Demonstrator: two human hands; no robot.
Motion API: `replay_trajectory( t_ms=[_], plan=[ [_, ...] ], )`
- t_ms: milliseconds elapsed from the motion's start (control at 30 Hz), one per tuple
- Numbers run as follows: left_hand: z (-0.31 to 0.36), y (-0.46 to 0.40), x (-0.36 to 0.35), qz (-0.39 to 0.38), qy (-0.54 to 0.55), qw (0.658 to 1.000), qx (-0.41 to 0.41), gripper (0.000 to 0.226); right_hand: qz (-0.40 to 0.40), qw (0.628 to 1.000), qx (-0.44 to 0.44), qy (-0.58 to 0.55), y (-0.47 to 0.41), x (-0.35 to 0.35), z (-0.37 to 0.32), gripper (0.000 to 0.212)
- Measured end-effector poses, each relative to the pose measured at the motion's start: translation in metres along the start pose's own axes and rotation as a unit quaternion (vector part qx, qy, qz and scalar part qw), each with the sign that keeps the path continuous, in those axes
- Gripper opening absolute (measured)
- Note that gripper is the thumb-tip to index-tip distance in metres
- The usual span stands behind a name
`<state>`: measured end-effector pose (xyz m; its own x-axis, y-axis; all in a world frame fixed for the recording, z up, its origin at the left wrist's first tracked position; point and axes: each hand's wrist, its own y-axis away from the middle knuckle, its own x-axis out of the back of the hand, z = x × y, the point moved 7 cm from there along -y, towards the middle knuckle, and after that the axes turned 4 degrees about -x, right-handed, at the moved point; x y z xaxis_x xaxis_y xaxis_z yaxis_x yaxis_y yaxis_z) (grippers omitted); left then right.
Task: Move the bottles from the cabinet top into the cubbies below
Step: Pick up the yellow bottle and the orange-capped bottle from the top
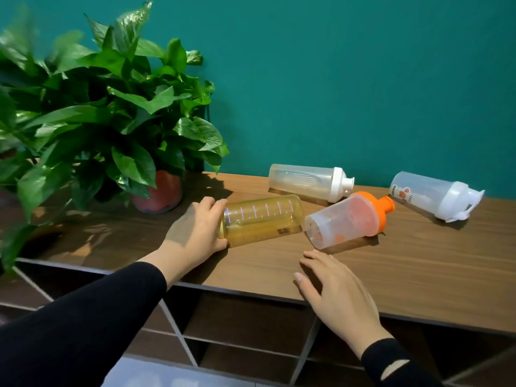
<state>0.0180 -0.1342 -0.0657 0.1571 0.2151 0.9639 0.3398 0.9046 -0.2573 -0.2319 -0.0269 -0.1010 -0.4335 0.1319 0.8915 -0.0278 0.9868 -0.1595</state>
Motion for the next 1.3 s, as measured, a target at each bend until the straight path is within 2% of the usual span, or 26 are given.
replay_trajectory(
  t_ms=[67,133,200,267,367,467,567,667,733,767,800,833,867,900,933,967,1000,1033,1067,1100,1133,1167,1233,1267,1300],
  plan=[
    [-0.005,0.024,0.019,0.023,-0.022,0.999,-0.012,0.087,0.021,0.997,0.008,-0.073,0.003,0.007,-0.003,0.045],
    [-0.005,0.046,0.043,0.048,-0.095,0.994,-0.029,0.088,0.061,0.988,0.030,-0.139,0.006,0.020,-0.014,0.045],
    [-0.002,0.061,0.063,0.048,-0.142,0.988,-0.040,0.090,0.089,0.981,0.079,-0.155,0.008,0.034,-0.041,0.048],
    [0.007,0.075,0.080,0.046,-0.160,0.984,-0.069,0.087,0.061,0.981,0.125,-0.135,0.006,0.036,-0.073,0.062],
    [0.026,0.095,0.104,0.039,-0.194,0.971,-0.138,0.084,0.000,0.988,0.152,-0.014,0.003,0.032,-0.108,0.091],
    [0.048,0.116,0.126,0.050,-0.225,0.950,-0.212,0.077,-0.019,0.990,0.136,0.025,0.012,0.038,-0.125,0.102],
    [0.064,0.139,0.135,0.110,-0.220,0.926,-0.288,0.059,-0.058,0.988,0.117,-0.086,0.038,0.033,-0.131,0.093],
    [0.052,0.170,0.130,0.171,-0.109,0.933,-0.296,0.067,-0.079,0.978,0.039,-0.191,0.076,0.011,-0.114,0.083],
    [0.039,0.207,0.114,0.193,0.031,0.944,-0.267,0.080,-0.097,0.966,-0.008,-0.240,0.101,-0.011,-0.104,0.084],
    [0.033,0.227,0.097,0.193,0.108,0.948,-0.228,0.085,-0.117,0.963,-0.028,-0.240,0.111,-0.027,-0.101,0.088],
    [0.029,0.240,0.080,0.180,0.198,0.950,-0.161,0.088,-0.144,0.961,-0.052,-0.228,0.119,-0.044,-0.097,0.093],
    [0.025,0.251,0.060,0.150,0.283,0.945,-0.061,0.093,-0.172,0.958,-0.070,-0.218,0.126,-0.057,-0.093,0.097],
    [0.023,0.259,0.034,0.096,0.389,0.915,0.051,0.100,-0.175,0.956,-0.068,-0.225,0.132,-0.068,-0.092,0.099],
    [0.027,0.267,0.003,0.031,0.470,0.869,0.153,0.106,-0.181,0.955,-0.070,-0.225,0.135,-0.076,-0.096,0.098],
    [0.042,0.270,-0.024,-0.041,0.533,0.817,0.217,0.106,-0.195,0.951,-0.067,-0.231,0.138,-0.082,-0.091,0.095],
    [0.052,0.270,-0.045,-0.067,0.569,0.783,0.240,0.102,-0.207,0.947,-0.074,-0.235,0.137,-0.097,-0.088,0.090],
    [0.059,0.263,-0.052,-0.062,0.578,0.769,0.265,0.098,-0.224,0.940,-0.082,-0.243,0.137,-0.125,-0.079,0.088],
    [0.067,0.252,-0.053,-0.055,0.573,0.766,0.287,0.096,-0.242,0.945,-0.087,-0.201,0.139,-0.187,-0.040,0.078],
    [0.075,0.242,-0.052,-0.057,0.575,0.764,0.286,0.092,-0.199,0.953,-0.089,-0.208,0.134,-0.258,-0.015,0.084],
    [0.080,0.232,-0.058,-0.093,0.574,0.768,0.269,0.083,-0.139,0.964,-0.079,-0.211,0.122,-0.301,0.001,0.098],
    [0.085,0.221,-0.066,-0.139,0.576,0.760,0.265,0.073,-0.107,0.967,-0.073,-0.220,0.114,-0.318,0.008,0.097],
    [0.081,0.211,-0.076,-0.150,0.571,0.758,0.276,0.071,-0.116,0.964,-0.074,-0.226,0.108,-0.310,0.008,0.095],
    [0.051,0.197,-0.095,-0.066,0.552,0.772,0.309,0.077,-0.219,0.938,-0.052,-0.264,0.093,-0.232,-0.046,0.072],
    [0.035,0.198,-0.109,-0.057,0.535,0.782,0.315,0.075,-0.205,0.942,-0.087,-0.251,0.077,-0.191,-0.060,0.072],
    [0.022,0.201,-0.124,-0.058,0.527,0.787,0.315,0.071,-0.210,0.935,-0.111,-0.263,0.072,-0.181,-0.061,0.070]
  ],
)
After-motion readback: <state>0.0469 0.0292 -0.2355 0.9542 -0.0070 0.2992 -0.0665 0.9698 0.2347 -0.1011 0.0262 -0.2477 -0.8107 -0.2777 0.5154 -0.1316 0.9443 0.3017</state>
